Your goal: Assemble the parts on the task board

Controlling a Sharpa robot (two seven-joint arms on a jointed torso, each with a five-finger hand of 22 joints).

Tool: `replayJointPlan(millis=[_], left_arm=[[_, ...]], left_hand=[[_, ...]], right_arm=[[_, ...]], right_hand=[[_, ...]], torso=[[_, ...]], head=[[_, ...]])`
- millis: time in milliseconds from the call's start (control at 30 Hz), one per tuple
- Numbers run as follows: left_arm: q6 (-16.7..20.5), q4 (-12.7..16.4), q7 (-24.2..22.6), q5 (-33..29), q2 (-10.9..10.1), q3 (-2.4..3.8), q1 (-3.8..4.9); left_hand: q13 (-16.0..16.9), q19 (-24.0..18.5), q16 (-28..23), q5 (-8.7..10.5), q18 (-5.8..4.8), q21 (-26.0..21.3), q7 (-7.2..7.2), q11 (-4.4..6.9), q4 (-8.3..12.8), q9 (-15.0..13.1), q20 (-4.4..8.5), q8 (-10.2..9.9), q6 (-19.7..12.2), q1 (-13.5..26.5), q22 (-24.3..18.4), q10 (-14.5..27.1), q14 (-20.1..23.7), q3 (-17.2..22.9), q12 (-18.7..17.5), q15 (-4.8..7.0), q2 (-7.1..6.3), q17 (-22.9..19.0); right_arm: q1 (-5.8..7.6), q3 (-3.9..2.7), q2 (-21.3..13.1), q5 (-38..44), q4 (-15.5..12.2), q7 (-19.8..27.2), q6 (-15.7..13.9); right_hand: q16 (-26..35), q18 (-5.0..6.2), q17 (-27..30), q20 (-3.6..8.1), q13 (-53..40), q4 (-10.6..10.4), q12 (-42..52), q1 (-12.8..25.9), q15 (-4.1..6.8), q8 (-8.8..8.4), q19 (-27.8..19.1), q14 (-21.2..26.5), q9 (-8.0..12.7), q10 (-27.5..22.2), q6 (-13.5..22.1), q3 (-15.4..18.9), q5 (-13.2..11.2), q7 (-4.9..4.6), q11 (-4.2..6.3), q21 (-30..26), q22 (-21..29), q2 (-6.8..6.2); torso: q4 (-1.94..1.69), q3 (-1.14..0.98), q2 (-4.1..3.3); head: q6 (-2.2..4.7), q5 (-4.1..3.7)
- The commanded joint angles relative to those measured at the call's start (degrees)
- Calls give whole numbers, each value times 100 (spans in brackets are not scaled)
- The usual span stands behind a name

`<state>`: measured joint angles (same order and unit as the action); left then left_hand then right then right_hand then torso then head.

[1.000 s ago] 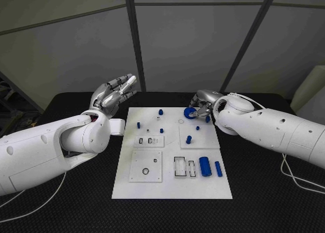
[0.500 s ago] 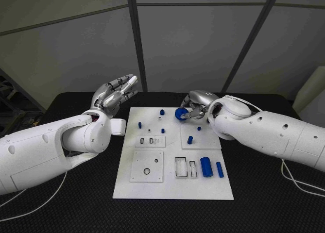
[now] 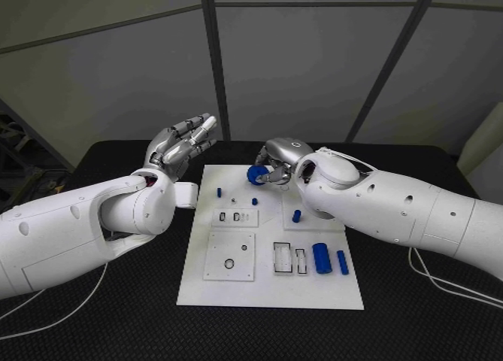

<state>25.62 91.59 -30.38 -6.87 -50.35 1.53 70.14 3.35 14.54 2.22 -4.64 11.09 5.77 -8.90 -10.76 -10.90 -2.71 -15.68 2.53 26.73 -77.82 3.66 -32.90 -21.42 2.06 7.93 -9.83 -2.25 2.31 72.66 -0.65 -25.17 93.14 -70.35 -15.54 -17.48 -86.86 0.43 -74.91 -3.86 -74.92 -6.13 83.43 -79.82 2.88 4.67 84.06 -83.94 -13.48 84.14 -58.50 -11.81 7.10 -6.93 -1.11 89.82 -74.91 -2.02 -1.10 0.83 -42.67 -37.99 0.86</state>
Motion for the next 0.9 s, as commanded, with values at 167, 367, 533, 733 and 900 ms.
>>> replayJointPlan(millis=[167,367,533,733,900], left_arm=[[-79,-4,-16,49,19,5,7],[-83,-10,-13,49,32,5,8],[-85,-16,-11,49,38,5,8],[-88,-15,-7,49,42,6,8],[-87,-16,-6,49,40,6,8]], left_hand=[[7,29,13,-27,-115,33,-411,-1,35,-9,3,21,31,-6,8,4,-17,-8,21,0,53,3],[7,29,13,-27,-115,33,-411,-1,35,-9,3,21,31,-6,8,4,-17,-8,21,0,53,3],[7,29,13,-27,-115,33,-411,-1,35,-9,3,21,31,-6,8,4,-17,-8,21,0,53,3],[6,36,11,-27,-116,42,-411,-2,60,-9,4,20,28,1,11,11,-24,-18,22,1,65,3],[6,36,11,-27,-116,42,-411,-2,60,-9,4,20,28,1,11,11,-24,-18,22,1,65,3]], right_arm=[[12,26,219,381,141,-74,-43],[11,136,395,444,326,-22,51],[10,174,480,459,441,9,105],[9,188,519,500,523,17,155],[9,192,533,516,565,46,202]], right_hand=[[2,-43,-754,53,-898,35,21,50,32,28,594,-437,-52,184,-292,0,57,170,41,18,-1509,9],[4,-43,-750,56,-898,48,21,59,35,15,594,-436,-48,185,-291,-3,79,170,43,18,-1509,7],[4,-43,-751,57,-897,49,20,61,35,13,594,-436,-48,184,-291,-3,82,170,43,18,-1509,7],[5,-43,-749,58,-900,56,22,74,36,3,594,-436,-45,186,-289,-4,98,168,42,18,-1509,5],[8,-43,-745,60,-896,62,17,107,36,-19,594,-435,-38,184,-281,5,114,162,38,18,-1509,-10]], torso=[[3,-7,-2],[9,-5,1],[15,-8,0],[15,-5,1],[18,-8,0]], head=[[-16,8],[-36,23],[-49,33],[-78,31],[-88,35]])
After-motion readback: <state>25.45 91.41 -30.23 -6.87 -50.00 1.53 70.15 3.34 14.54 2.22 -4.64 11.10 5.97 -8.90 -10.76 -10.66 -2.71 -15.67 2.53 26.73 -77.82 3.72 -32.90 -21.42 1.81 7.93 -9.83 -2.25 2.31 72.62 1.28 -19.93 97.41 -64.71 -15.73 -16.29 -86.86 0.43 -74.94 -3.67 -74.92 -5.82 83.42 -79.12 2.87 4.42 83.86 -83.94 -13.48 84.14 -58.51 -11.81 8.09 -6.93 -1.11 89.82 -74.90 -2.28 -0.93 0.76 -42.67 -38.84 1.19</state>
